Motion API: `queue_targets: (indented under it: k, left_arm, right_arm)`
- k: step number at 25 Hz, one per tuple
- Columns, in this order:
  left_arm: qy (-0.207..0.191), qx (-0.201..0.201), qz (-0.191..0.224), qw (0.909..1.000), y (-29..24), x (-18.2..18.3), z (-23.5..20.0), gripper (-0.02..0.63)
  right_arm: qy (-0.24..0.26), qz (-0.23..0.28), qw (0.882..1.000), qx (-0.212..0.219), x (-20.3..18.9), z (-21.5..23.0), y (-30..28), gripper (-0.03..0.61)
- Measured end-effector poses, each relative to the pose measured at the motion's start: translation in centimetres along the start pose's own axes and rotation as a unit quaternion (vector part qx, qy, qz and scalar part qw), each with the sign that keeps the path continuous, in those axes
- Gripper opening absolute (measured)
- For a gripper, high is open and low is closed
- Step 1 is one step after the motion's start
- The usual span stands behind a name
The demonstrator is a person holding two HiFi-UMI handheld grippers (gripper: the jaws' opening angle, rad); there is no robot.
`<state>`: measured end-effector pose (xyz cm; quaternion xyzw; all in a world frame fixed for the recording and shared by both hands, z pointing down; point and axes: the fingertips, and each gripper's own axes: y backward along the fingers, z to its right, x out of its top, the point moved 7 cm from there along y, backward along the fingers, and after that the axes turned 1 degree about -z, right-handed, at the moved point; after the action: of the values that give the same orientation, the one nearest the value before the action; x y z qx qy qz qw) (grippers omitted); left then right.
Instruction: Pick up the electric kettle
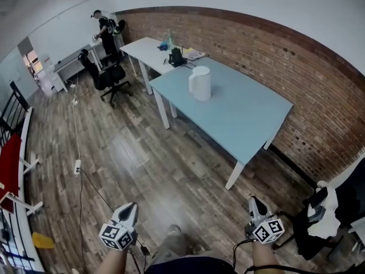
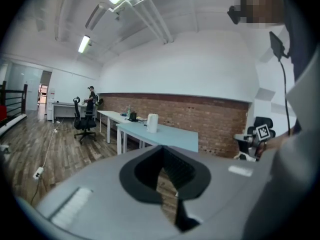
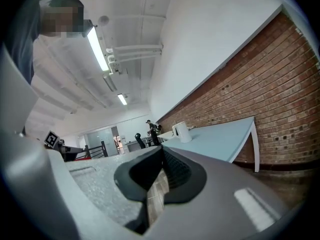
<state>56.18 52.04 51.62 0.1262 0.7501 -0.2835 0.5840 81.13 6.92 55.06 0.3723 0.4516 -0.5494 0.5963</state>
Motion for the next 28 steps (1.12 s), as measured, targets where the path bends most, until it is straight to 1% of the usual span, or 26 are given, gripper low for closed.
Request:
queue_targets:
  k: [2,3,6,8,9,10,11,13,14,15,18,20,23,25,28]
  left_arm:
    - [-0.013,-0.003,0.0,0.9999,-0.8,0.0,-0.2,0.005]
    - [-0.013,-0.001,0.003,0.9999,-1.5,-0.2,-0.5,0.005]
    - [0.008,0.01,0.013,0.9998,-3.9,-0.5,-0.7,0.005]
    - [0.01,0.003,0.013,0.9999,-4.9,-0.4,-0.9,0.005]
    - [0.0,-0.002,0.01,0.9999,-5.3,-0.1,-1.3,0.005]
    - [-0.02,-0.005,0.003,0.9998,-5.8,0.2,-1.9,0.005]
    - [-0.049,-0.008,-0.008,0.9987,-6.4,0.4,-2.6,0.005]
    - [-0.106,-0.016,-0.028,0.9938,-7.8,0.6,-4.3,0.005]
    - [-0.121,-0.022,-0.03,0.9919,-8.7,0.9,-5.1,0.005]
    - [-0.127,-0.026,-0.027,0.9912,-9.7,1.5,-5.9,0.005]
    - [-0.119,-0.027,-0.003,0.9926,-12.5,4.1,-8.8,0.005]
    - [-0.113,-0.033,0.005,0.993,-14.1,5.7,-10.6,0.005]
    - [-0.119,-0.034,0.011,0.9922,-15.4,7.7,-13.4,0.005]
    - [-0.115,-0.03,0.015,0.9928,-15.8,8.5,-15.5,0.005]
    - [-0.103,-0.035,0.013,0.994,-16.3,8.4,-18.8,0.005]
  right_arm:
    - [0.01,-0.009,1.0,0.008,-0.2,-0.5,-0.8,0.002]
    - [0.021,-0.022,0.999,0.011,-0.6,-0.8,-1.3,0.002]
    - [0.05,-0.067,0.996,0.014,-2.2,-1.7,-3.6,0.002]
    - [0.045,-0.071,0.996,0.003,-2.4,-2.3,-5.3,0.002]
    - [0.043,-0.069,0.997,-0.002,-2.2,-2.6,-6.2,0.002]
    - [0.045,-0.069,0.997,-0.005,-1.8,-2.8,-7.3,0.002]
    - [0.052,-0.069,0.996,-0.006,-1.4,-3.0,-8.4,0.002]
    - [0.064,-0.071,0.995,-0.01,-0.7,-3.2,-10.3,0.002]
    - [0.064,-0.072,0.995,-0.016,-0.4,-3.1,-11.0,0.002]
    - [0.059,-0.073,0.995,-0.023,-0.3,-2.9,-11.6,0.002]
    - [0.039,-0.076,0.995,-0.046,-0.2,-2.5,-13.6,0.002]
    - [0.038,-0.075,0.995,-0.055,0.0,-2.9,-15.3,0.002]
    - [0.04,-0.071,0.995,-0.061,0.3,-3.9,-18.4,0.002]
    - [0.044,-0.067,0.995,-0.061,0.6,-4.8,-20.8,0.002]
    - [0.061,-0.05,0.996,-0.052,1.7,-6.2,-24.2,0.002]
